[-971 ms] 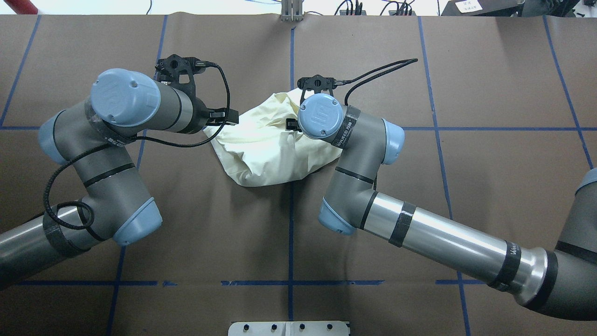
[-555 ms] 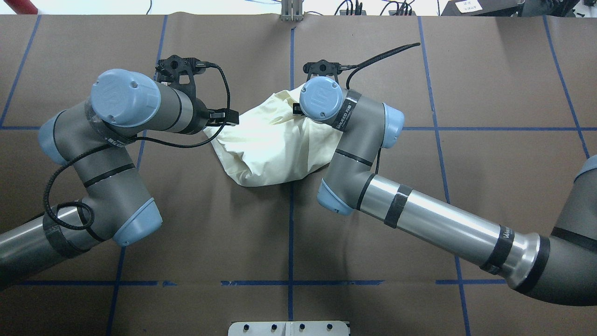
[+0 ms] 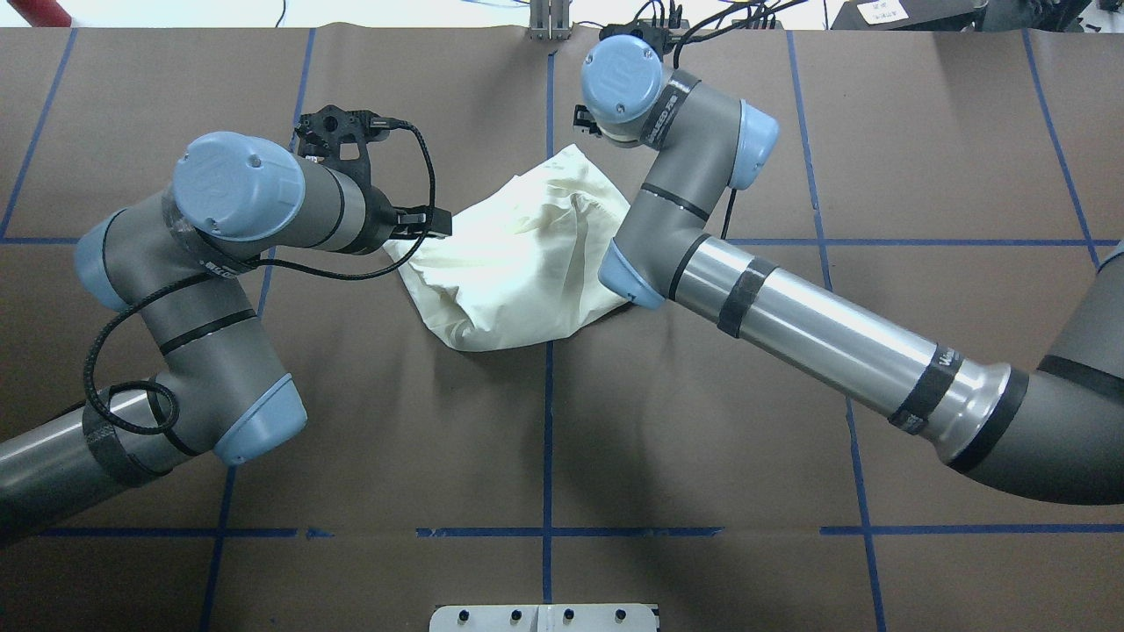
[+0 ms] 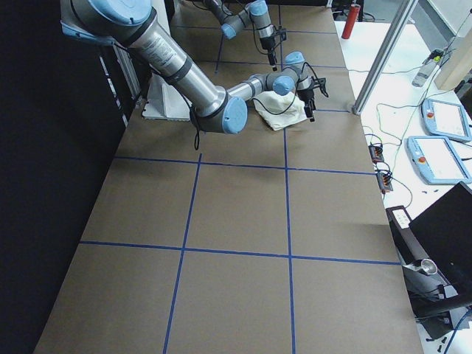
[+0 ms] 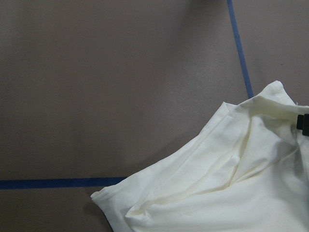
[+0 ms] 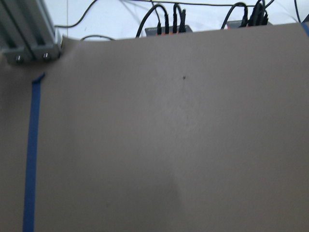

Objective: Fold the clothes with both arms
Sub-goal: 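Raise the right gripper away from the shirt while the left gripper holds, then grasp the bundle's corner nearest the robot with the left gripper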

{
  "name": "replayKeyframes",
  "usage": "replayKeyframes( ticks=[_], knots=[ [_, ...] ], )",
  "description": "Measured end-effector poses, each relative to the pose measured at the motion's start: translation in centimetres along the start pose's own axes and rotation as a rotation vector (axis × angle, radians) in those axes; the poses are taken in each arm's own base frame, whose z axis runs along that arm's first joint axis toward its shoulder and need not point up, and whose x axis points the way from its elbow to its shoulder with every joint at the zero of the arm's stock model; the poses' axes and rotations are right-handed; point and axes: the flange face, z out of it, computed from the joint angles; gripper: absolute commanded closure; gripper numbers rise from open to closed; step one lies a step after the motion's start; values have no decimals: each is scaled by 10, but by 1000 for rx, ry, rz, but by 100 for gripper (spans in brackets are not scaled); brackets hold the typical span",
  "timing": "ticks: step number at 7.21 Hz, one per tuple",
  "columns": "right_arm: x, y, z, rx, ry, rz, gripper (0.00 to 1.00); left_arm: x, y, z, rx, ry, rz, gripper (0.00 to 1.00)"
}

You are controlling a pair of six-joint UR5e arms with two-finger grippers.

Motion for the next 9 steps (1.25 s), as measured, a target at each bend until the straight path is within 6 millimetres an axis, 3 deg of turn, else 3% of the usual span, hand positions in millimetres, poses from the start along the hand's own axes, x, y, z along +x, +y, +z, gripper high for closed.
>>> replayKeyframes(
  ticks=[1,2,5,6,9],
  knots=[
    [13,-36,-12,-33,-22,43,0,4,3,-1,2,22,2,0],
    [21,-54,-21,-56,-45,60,0,9,14,-1,4,67,13,0],
    [36,-52,-37,-68,-92,58,0,6,75,7,-2,257,40,1],
    [39,-50,-37,-69,-94,57,0,10,93,10,-6,290,10,8],
    [40,-48,-37,-68,-96,56,0,28,132,22,4,301,-60,10]
  ],
)
